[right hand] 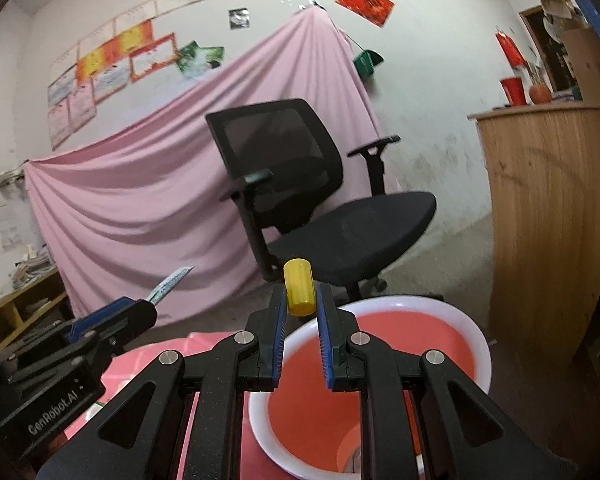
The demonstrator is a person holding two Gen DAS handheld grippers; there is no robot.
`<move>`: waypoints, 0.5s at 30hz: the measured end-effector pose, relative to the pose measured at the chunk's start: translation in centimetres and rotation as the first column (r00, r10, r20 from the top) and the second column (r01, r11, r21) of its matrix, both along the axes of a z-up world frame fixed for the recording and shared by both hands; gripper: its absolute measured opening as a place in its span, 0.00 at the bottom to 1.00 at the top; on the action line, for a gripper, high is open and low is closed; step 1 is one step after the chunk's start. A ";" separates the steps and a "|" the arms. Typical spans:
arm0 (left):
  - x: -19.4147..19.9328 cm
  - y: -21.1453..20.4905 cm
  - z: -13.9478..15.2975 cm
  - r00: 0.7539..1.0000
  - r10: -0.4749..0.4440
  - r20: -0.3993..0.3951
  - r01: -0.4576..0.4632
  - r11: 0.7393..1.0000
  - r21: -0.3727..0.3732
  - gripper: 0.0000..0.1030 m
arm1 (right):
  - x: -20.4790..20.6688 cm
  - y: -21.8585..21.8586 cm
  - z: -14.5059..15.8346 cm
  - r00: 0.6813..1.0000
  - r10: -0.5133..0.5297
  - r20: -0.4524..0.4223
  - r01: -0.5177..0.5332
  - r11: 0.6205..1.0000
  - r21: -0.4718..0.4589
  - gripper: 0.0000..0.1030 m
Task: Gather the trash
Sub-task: 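Carry the strip and yellow cap over the basin and release them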
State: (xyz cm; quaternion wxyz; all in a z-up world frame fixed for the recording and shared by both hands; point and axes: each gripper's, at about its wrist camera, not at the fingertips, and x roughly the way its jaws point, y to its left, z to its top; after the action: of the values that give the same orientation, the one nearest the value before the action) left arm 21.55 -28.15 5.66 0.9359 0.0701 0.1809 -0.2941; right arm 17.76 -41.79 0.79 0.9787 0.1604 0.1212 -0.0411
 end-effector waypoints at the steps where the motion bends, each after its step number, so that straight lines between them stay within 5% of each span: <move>1: 0.1 -0.2 -0.2 1.000 -0.003 -0.006 0.003 1.000 0.002 0.19 | 0.1 -0.2 -0.2 1.000 -0.003 -0.012 0.003 1.000 0.007 0.13; 15: 1.6 -1.9 -1.9 0.994 -0.035 -0.104 0.038 0.999 0.026 0.20 | 1.2 -1.3 -1.0 0.994 -0.024 -0.103 0.029 0.999 0.045 0.13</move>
State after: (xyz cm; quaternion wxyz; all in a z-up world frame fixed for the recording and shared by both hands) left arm 23.17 -30.02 3.80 0.9187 0.0713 0.2317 -0.3117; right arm 18.97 -43.12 -0.26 0.9666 0.1825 0.1701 -0.0592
